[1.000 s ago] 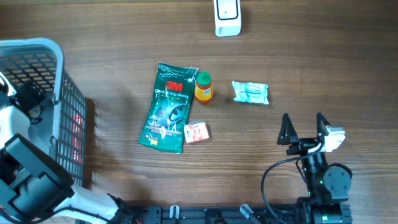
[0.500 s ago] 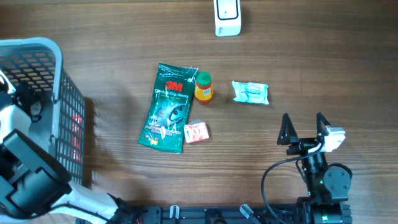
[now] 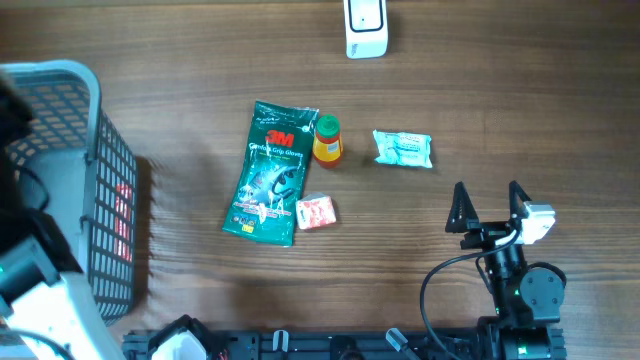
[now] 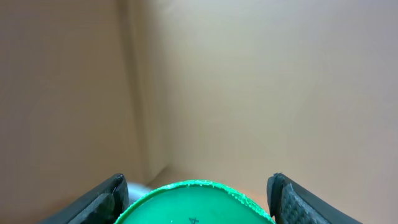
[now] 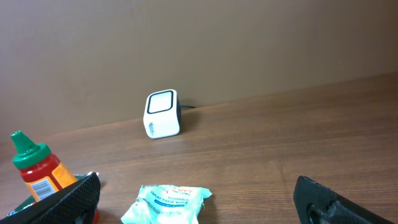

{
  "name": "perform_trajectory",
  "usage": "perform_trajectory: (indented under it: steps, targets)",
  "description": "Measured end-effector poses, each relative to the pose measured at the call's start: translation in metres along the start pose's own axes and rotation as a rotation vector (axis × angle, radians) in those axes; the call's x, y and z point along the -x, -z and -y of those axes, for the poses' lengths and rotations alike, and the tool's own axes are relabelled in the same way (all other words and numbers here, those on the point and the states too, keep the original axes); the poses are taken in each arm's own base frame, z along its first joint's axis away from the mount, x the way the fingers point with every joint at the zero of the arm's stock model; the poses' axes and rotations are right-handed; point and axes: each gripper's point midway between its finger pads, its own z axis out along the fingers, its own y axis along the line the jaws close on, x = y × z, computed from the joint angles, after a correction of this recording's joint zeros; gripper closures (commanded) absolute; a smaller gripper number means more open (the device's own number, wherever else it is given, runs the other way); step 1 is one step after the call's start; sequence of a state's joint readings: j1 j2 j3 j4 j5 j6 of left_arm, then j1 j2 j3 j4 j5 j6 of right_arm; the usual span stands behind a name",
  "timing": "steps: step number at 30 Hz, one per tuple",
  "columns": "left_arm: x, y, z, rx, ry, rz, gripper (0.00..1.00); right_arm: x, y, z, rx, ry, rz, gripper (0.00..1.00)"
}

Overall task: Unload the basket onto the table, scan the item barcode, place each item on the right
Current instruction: 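Grasp the green-lidded round container from the basket with left gripper, then set the green-lidded container on the table below the wipes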

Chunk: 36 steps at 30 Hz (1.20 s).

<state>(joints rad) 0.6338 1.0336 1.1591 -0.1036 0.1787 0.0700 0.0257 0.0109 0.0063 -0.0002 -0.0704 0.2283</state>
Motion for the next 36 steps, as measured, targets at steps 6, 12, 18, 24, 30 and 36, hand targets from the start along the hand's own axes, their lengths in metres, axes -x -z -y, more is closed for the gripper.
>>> perform_trajectory:
  steps: [6,12,18,24,30,36]
  targets:
    - [0.003,0.050,0.165,-0.513,0.013,-0.022,0.30,0.000,0.000,0.000,0.000,0.000,0.000,0.00]
    - [-0.070,0.102,0.322,-0.960,-0.046,-0.257,0.30,0.000,0.000,0.000,0.000,0.000,0.000,0.00]
    - [-0.167,0.213,0.441,-1.333,-0.260,-0.475,0.29,0.000,0.000,0.000,0.000,0.000,0.000,0.00]
    - [-0.284,0.230,0.473,-1.338,-0.452,-0.702,0.29,0.000,0.000,0.000,0.000,0.000,0.000,0.00]
    - [-0.367,0.226,0.483,-1.324,-0.562,-0.810,0.24,0.000,0.000,0.000,0.000,0.000,0.000,0.00]
    - [-0.362,0.223,0.494,-1.340,-0.546,-0.749,0.07,0.000,0.000,0.000,0.000,0.000,0.000,0.00]
